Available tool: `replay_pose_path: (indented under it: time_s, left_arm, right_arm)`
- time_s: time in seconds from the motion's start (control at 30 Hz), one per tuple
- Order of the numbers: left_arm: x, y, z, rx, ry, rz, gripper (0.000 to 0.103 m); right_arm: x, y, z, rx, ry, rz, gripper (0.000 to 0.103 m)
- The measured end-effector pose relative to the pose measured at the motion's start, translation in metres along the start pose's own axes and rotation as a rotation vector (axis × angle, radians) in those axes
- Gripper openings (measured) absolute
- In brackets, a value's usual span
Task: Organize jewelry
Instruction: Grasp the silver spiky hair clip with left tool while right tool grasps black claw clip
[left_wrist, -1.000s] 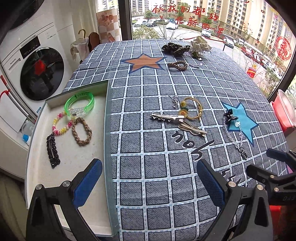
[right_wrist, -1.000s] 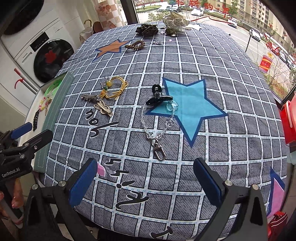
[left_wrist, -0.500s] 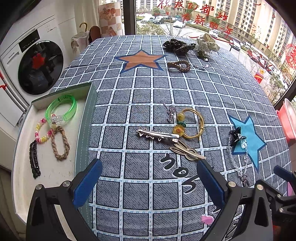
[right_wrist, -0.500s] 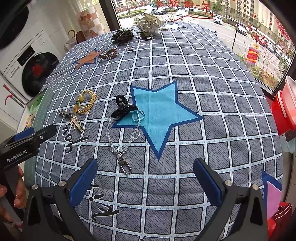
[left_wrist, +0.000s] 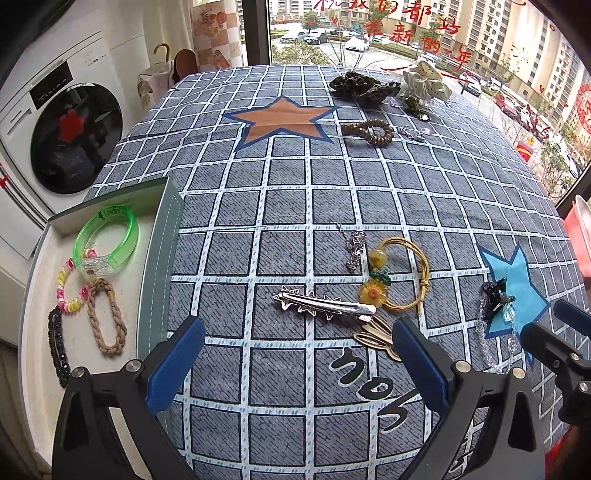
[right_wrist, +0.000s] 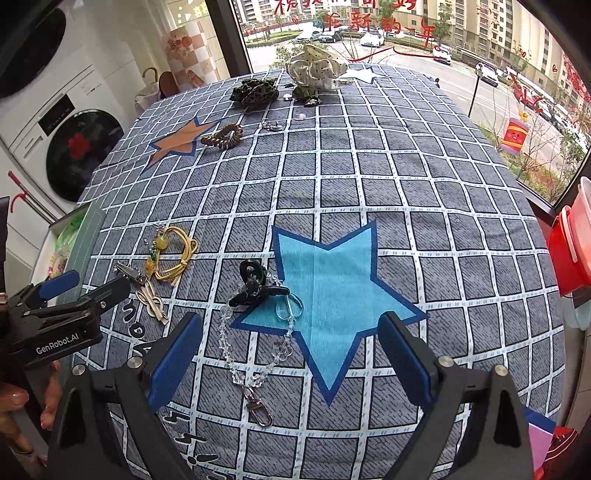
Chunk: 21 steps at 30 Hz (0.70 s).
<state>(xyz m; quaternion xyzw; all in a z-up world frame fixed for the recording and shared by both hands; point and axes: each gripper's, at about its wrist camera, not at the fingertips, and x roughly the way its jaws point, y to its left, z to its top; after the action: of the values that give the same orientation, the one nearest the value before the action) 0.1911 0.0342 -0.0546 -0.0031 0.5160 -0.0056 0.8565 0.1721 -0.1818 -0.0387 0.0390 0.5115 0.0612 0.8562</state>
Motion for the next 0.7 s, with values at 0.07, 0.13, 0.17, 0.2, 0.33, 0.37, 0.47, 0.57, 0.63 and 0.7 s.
replay_pose_path:
  time_s: [0.07,0.13,0.17,0.2,0.33,0.37,0.47,0.57,0.63,0.7]
  left_arm:
    - [0.005,0.001,0.001,-0.007,0.011,0.000,0.103]
    - [0.008,0.002,0.001,-0.016,0.018,-0.001,0.103]
    - [0.010,0.001,0.002,-0.016,0.018,0.002,0.103]
    - [0.011,0.000,0.002,-0.015,0.015,0.005,0.103]
    - [0.016,-0.004,0.004,0.010,0.005,0.016,0.103]
    - [0.018,-0.004,0.004,0.017,0.005,0.019,0.103]
    - [0.021,-0.004,0.004,0.024,0.005,0.008,0.103]
    - [0.023,-0.004,0.004,0.043,-0.002,0.010,0.103]
    - [0.024,-0.005,0.003,0.054,-0.006,-0.003,0.100]
    - [0.021,-0.007,0.004,0.066,-0.011,-0.025,0.090]
  right_arm:
    - [0.004,0.003,0.003,-0.009,0.001,0.003,0.093]
    - [0.009,0.006,0.006,-0.023,0.001,0.004,0.089]
    - [0.011,0.008,0.008,-0.031,0.001,0.002,0.088]
    - [0.014,0.010,0.009,-0.037,0.001,0.001,0.087]
    - [0.023,0.015,0.014,-0.050,0.005,0.005,0.082]
    - [0.025,0.015,0.015,-0.053,0.009,0.007,0.082]
    - [0.033,0.019,0.017,-0.069,0.017,0.004,0.079]
    - [0.041,0.021,0.019,-0.080,0.029,-0.002,0.073]
    - [0.041,0.023,0.019,-0.097,0.016,-0.025,0.062]
    - [0.041,0.025,0.020,-0.109,0.007,-0.045,0.046]
